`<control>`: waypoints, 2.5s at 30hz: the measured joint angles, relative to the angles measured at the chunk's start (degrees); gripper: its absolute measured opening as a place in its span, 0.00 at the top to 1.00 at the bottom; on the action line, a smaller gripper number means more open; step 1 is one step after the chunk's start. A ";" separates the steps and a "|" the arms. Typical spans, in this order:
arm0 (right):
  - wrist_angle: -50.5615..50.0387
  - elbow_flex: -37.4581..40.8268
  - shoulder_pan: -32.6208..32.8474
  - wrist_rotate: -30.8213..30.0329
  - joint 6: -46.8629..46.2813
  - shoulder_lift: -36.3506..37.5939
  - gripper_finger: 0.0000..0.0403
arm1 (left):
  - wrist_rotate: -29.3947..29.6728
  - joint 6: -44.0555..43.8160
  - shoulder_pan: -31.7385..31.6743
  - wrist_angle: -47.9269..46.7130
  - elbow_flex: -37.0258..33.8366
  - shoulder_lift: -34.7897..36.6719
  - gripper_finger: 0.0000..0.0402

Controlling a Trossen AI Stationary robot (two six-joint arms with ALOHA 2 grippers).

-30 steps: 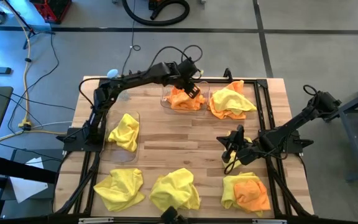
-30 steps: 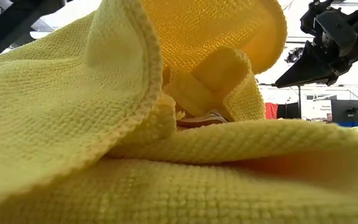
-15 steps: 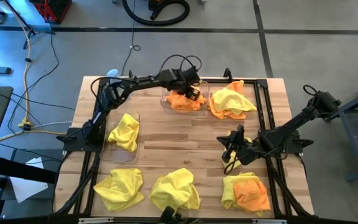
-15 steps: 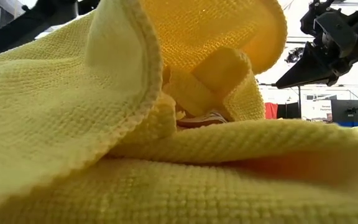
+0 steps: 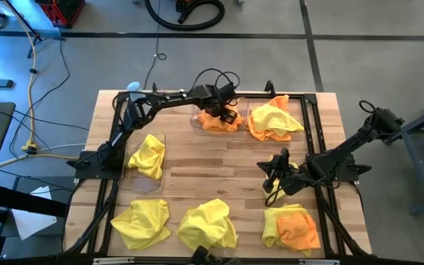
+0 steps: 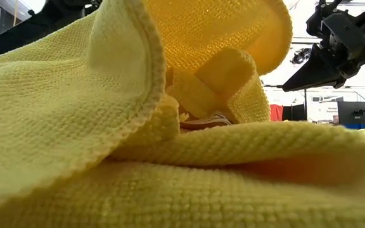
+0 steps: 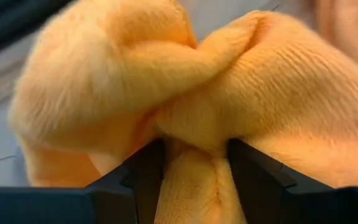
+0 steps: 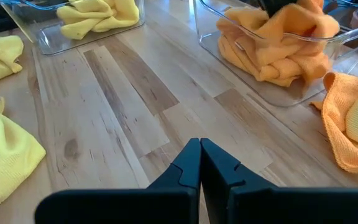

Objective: Sort microfiber towel by color & place in baskets
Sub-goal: Put the orange microfiber towel into the top transparent bin, then put the yellow microfiber towel into the bottom transparent bin

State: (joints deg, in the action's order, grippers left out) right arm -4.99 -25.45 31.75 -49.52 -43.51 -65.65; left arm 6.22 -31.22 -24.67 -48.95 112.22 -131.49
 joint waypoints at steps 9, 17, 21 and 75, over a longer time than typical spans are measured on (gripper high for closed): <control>-0.09 0.00 0.00 0.02 0.00 0.00 1.00 | 0.52 8.55 0.99 -2.12 0.00 9.60 0.58; -0.07 0.00 0.00 0.22 -0.02 0.00 1.00 | 7.91 21.09 9.60 -10.57 0.04 14.89 0.58; -0.04 0.00 0.00 0.23 -0.18 0.00 1.00 | 8.07 24.39 16.73 -12.35 0.04 15.14 0.58; -52.05 -20.98 -20.20 38.08 -24.43 -7.19 0.44 | 12.43 18.42 45.68 40.35 -81.50 73.23 0.58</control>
State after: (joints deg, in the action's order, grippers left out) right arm -57.05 -46.43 11.55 -11.44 -67.94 -72.83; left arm 18.65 -12.80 21.02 -8.60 30.72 -58.26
